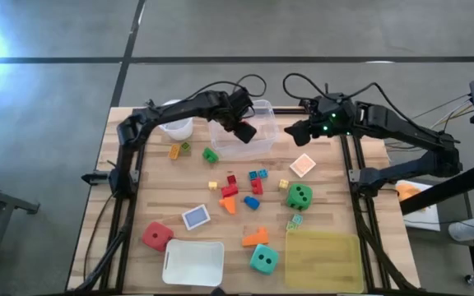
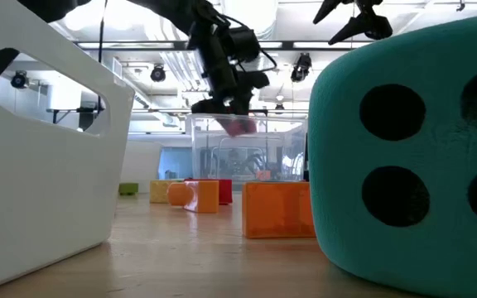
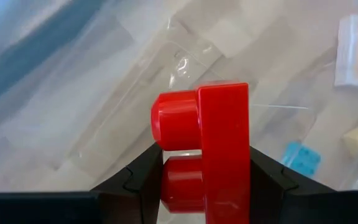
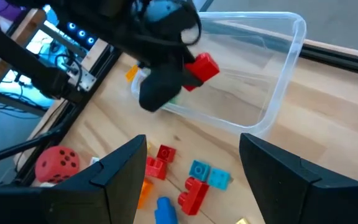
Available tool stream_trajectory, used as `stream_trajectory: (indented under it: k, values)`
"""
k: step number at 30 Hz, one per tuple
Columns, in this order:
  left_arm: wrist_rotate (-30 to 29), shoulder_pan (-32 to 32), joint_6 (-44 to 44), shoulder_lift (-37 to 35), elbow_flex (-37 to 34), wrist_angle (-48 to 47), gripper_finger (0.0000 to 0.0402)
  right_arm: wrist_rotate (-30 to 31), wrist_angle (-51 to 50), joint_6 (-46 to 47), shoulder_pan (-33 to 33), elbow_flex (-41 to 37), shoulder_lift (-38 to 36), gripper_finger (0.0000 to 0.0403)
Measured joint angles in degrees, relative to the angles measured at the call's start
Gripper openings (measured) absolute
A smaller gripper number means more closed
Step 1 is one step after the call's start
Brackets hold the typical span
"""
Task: Pick & Place Toys
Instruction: Put the red game piece into the transparent bin
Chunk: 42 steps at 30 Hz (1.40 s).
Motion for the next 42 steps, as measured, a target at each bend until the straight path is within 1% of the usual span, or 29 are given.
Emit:
stream_trajectory:
  k: [5, 10, 14, 21, 23, 29, 35, 40, 42]
  values:
    - [1.1, 0.0, 2.8, 1.0, 0.0, 0.6, 0.0163, 0.0, 0.0, 0.4, 0.1, 0.0, -0.6, 0.025]
    - [1.1, 0.6, 2.8, 1.0, 0.0, 1.5, 0.0163, 0.0, 0.0, 0.9, 0.2, 0.0, -1.7, 0.025]
    - [1.1, 0.7, 1.0, 1.0, -0.6, 2.1, 0.0163, -0.1, 0.0, 1.8, 0.7, 0.0, -2.2, 0.025]
    - [1.0, 0.7, -6.5, 0.9, -3.6, 4.3, 0.0163, 0.0, 0.3, 2.3, 0.9, 0.0, -2.5, 0.025]
    - [0.2, 0.8, -7.9, 0.9, -4.6, 5.1, 0.0163, -0.1, 0.3, 3.0, 0.9, 0.0, -2.5, 0.025]
    - [-0.4, 0.8, -9.2, 0.9, -6.6, 6.8, 0.0163, -0.1, 0.3, 3.2, 0.9, 0.0, -2.5, 0.025]
    - [-0.5, 0.8, -9.3, 0.9, -6.7, 6.6, 0.0163, -0.1, 0.2, 3.3, 0.9, 0.0, -2.5, 0.025]
    - [-1.0, 0.9, -5.7, 0.9, -6.8, 6.4, 0.0163, -0.2, 0.2, 3.4, 0.9, 0.0, -2.5, 0.025]
    - [-1.3, 1.1, -7.9, 0.9, -7.4, 6.5, 0.0163, -0.7, 0.2, 3.4, 0.9, 0.0, -2.5, 0.025]
